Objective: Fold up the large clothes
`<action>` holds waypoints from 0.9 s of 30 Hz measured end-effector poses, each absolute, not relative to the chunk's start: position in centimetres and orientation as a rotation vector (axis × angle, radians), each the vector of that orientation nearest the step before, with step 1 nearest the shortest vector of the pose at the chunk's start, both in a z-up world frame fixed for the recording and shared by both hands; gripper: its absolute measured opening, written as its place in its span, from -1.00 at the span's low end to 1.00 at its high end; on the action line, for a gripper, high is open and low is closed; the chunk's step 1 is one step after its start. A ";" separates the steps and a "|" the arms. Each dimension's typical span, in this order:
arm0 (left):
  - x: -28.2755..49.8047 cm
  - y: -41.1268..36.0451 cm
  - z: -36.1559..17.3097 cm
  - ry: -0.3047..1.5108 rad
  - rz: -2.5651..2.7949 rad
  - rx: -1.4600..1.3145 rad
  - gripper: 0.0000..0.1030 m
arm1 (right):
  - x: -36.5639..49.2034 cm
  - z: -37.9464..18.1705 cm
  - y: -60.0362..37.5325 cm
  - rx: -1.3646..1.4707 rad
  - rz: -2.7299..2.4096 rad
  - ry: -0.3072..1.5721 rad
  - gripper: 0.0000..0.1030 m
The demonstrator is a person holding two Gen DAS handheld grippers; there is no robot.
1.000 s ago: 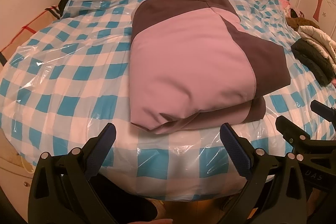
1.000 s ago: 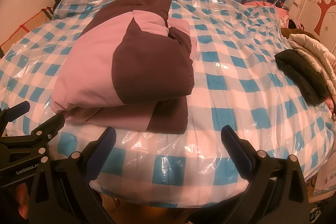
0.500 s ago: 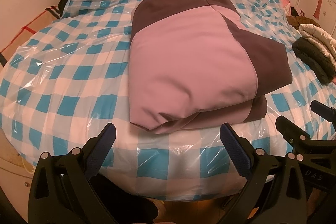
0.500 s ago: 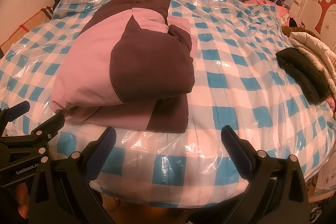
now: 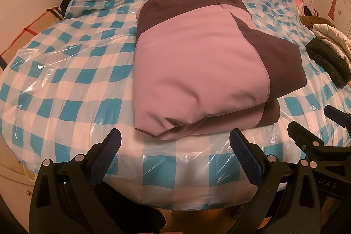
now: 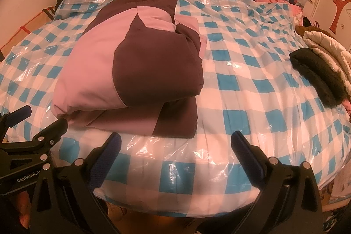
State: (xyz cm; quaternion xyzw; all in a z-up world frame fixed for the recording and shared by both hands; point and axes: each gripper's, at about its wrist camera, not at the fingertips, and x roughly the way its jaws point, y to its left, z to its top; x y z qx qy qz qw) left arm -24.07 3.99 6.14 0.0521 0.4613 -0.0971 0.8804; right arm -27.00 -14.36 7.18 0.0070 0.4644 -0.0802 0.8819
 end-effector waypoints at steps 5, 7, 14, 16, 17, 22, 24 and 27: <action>-24.1 3.9 6.2 0.960 -0.201 0.110 0.85 | -27.0 7.2 -14.4 0.014 -0.167 0.968 0.86; -24.0 3.9 6.1 0.957 -0.198 0.113 0.85 | -27.0 7.2 -14.4 0.014 -0.167 0.969 0.86; -23.6 4.0 6.1 0.956 -0.200 0.102 0.85 | -26.7 6.9 -14.5 0.014 -0.159 0.973 0.86; -23.6 4.0 6.1 0.956 -0.198 0.106 0.85 | -26.5 6.7 -14.6 0.014 -0.156 0.976 0.86; -23.5 4.0 6.0 0.958 -0.199 0.106 0.85 | -26.5 6.6 -14.6 0.014 -0.156 0.977 0.86; -23.4 4.1 5.9 0.960 -0.198 0.108 0.85 | -26.3 6.5 -14.8 0.015 -0.155 0.981 0.86; -23.5 4.1 5.9 0.960 -0.199 0.106 0.85 | -26.2 6.3 -14.9 0.017 -0.152 0.984 0.86; -23.4 4.0 5.7 0.962 -0.197 0.110 0.85 | -26.0 6.2 -15.2 0.017 -0.149 0.987 0.86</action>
